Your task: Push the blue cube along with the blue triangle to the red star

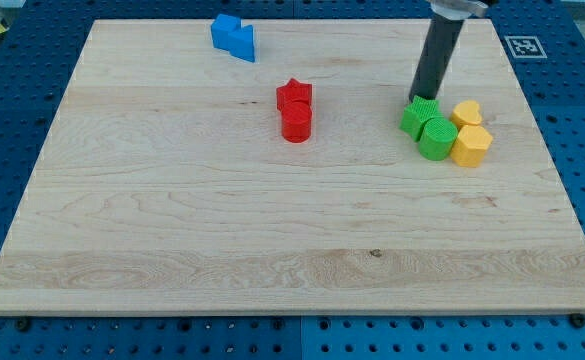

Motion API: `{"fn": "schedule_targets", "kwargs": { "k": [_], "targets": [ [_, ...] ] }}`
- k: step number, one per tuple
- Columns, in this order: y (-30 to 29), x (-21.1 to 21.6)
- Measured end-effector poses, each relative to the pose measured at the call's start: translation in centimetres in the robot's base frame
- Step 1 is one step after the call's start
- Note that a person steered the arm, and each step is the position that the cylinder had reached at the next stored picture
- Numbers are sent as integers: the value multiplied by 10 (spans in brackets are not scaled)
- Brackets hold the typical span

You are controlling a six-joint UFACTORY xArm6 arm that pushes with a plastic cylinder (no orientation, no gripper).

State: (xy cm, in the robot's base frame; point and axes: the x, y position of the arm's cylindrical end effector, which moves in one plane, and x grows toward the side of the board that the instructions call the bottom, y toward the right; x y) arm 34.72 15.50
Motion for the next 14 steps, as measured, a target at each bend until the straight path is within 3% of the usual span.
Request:
{"fn": "schedule_targets", "kwargs": {
  "k": [2,5,8,10,12,14],
  "targets": [
    [-36,-65],
    [-153,-152],
    [-278,-154],
    [-281,-154],
    [-330,-137],
    [-297,-131]
  ]
}}
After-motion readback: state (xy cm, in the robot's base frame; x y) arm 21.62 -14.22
